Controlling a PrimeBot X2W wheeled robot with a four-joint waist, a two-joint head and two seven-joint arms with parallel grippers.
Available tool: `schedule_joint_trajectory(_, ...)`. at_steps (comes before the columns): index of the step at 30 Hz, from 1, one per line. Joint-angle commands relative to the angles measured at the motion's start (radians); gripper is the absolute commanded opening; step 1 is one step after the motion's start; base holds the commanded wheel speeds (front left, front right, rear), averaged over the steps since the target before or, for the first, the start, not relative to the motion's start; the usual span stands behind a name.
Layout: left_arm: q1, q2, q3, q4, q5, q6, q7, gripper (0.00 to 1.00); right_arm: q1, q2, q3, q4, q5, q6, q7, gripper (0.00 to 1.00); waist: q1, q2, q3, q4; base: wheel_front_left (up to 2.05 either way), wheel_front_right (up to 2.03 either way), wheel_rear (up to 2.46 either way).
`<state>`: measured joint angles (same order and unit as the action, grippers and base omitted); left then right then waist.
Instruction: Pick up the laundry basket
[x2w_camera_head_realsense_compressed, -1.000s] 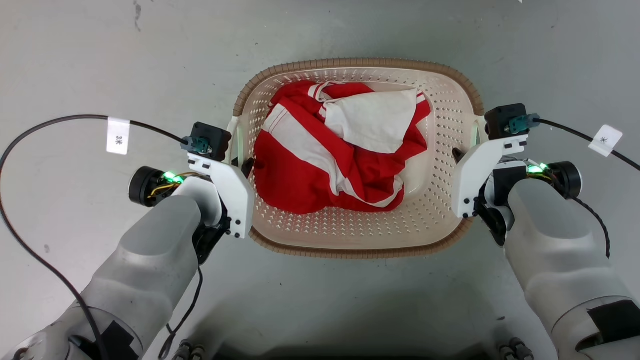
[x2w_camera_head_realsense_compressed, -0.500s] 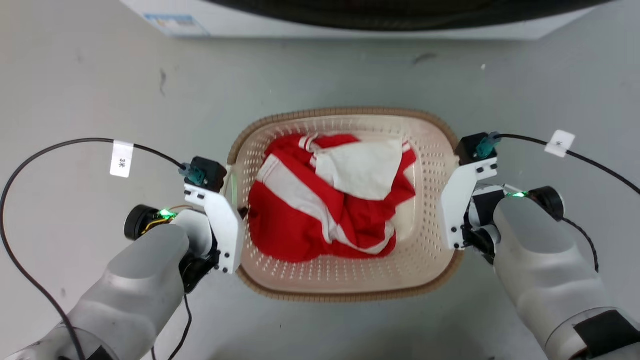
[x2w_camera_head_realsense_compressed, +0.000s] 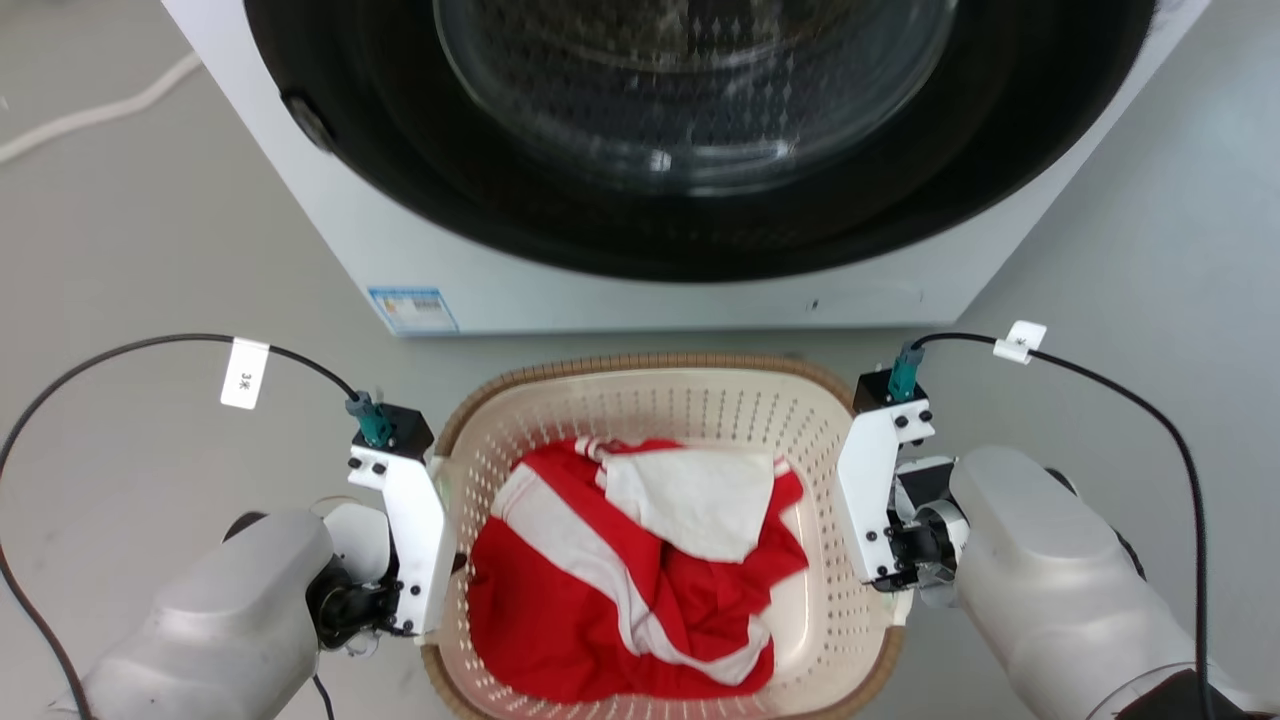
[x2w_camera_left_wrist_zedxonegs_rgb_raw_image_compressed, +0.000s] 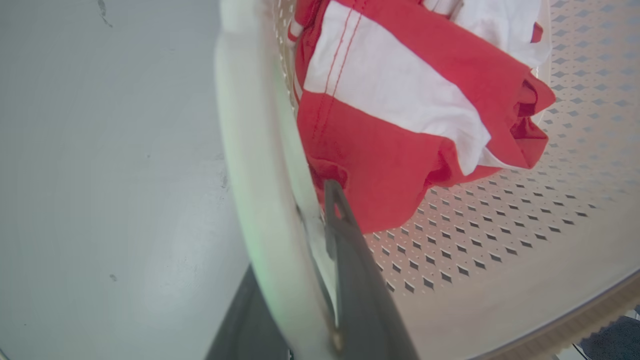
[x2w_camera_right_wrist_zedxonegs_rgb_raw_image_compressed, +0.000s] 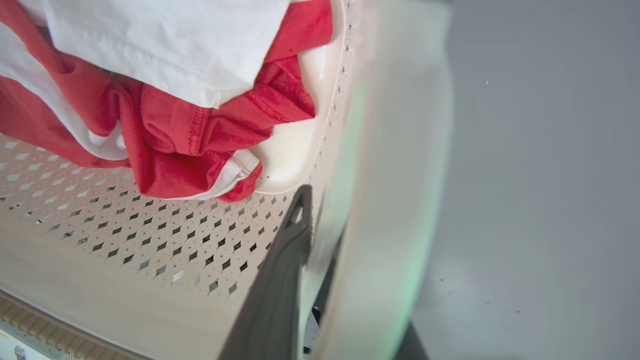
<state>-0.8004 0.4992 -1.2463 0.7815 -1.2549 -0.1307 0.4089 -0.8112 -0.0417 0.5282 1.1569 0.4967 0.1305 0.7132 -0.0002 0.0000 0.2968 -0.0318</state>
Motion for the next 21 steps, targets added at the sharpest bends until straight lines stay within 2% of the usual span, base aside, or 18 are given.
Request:
schedule_joint_trajectory(1,0.018,0.029,-0.009,-0.010,-0.014,0.000,0.033,0.00,0.014,-0.015,0.007,0.007,0.015,0.000,0.031,0.00,0.0002,0.0000,-0.118,-0.017,0.00,0.00,0.00)
schedule_joint_trajectory(10,0.011,0.058,-0.025,-0.053,-0.076,0.000,0.222,0.00,0.001,-0.017,0.045,0.027,0.074,0.000,0.131,0.00,0.0002,0.0000,-0.248,-0.014,0.00,0.00,0.00)
schedule_joint_trajectory(21,0.050,0.030,-0.032,-0.010,-0.104,0.000,0.355,0.00,0.037,-0.018,0.101,0.028,0.105,0.000,0.185,0.00,0.0002,0.0000,-0.330,-0.019,0.00,0.00,0.00)
